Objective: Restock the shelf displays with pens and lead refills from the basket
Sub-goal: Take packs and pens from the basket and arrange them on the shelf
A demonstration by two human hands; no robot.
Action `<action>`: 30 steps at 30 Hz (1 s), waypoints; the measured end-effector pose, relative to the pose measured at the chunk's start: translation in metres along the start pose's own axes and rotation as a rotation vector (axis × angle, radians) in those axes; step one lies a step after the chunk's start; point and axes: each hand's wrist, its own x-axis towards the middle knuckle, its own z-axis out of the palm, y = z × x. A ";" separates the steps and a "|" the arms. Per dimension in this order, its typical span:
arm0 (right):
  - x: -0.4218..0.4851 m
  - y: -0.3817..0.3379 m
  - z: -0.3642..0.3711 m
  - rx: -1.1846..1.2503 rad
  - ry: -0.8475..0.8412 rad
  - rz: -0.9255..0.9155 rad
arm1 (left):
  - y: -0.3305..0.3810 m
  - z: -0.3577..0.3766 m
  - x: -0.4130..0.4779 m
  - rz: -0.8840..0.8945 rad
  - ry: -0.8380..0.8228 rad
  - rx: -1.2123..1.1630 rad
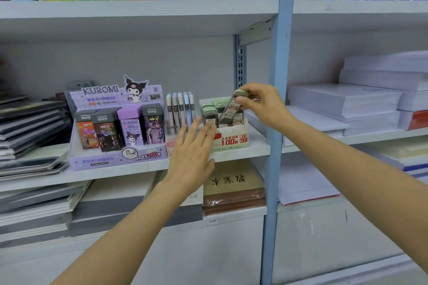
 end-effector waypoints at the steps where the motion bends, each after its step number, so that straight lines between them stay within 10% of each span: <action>1: 0.001 0.000 0.003 -0.033 -0.017 -0.016 | -0.001 0.001 0.000 0.006 -0.003 0.006; 30: 0.010 0.008 -0.011 -0.164 -0.120 -0.060 | -0.007 0.005 -0.002 0.053 0.014 0.009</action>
